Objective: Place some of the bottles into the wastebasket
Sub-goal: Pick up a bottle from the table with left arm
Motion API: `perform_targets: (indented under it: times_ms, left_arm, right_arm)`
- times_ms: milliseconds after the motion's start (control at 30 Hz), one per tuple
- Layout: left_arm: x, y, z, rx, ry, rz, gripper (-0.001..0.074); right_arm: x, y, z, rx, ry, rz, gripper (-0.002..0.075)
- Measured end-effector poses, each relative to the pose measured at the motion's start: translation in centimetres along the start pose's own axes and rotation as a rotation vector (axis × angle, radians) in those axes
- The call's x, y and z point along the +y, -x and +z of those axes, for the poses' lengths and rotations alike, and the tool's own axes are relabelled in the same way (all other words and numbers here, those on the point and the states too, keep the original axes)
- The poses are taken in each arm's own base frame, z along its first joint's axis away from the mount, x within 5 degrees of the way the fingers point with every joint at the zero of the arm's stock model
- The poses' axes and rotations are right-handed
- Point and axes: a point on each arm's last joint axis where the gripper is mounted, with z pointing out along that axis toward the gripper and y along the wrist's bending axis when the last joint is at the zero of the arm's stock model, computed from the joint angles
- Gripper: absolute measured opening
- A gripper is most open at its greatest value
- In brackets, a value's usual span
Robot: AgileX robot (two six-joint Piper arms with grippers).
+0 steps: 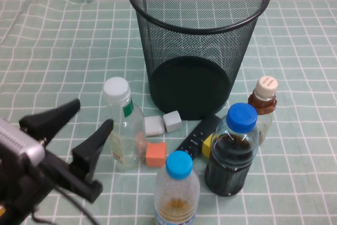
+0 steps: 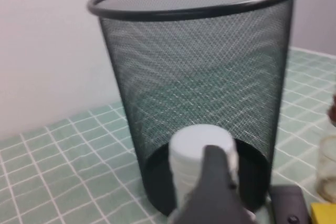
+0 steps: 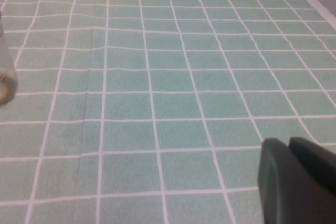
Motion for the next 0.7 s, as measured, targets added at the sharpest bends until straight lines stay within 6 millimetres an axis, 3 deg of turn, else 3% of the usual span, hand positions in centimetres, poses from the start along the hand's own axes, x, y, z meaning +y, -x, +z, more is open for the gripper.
perform_targets:
  times_ms: [67, 167, 400, 700]
  left_arm:
    - [0.2, -0.3, 0.9, -0.020, 0.039, -0.036, 0.0487]
    - [0.5, -0.6, 2.2, -0.088, 0.099, -0.080, 0.0574]
    - [0.3, -2.0, 5.1, -0.100, 0.124, -0.148, 0.0605]
    - [0.5, -1.4, 7.6, -0.096, 0.133, -0.151, 0.0606]
  right_arm:
    - [0.0, 0.0, 0.0, 0.000, 0.000, 0.000, -0.0008]
    - [0.0, 0.0, 0.0, 0.000, 0.000, 0.000, -0.0008]
    - [0.0, 0.0, 0.0, 0.000, 0.000, 0.000, -0.0008]
    - [0.0, 0.0, 0.0, 0.000, 0.000, 0.000, -0.0008]
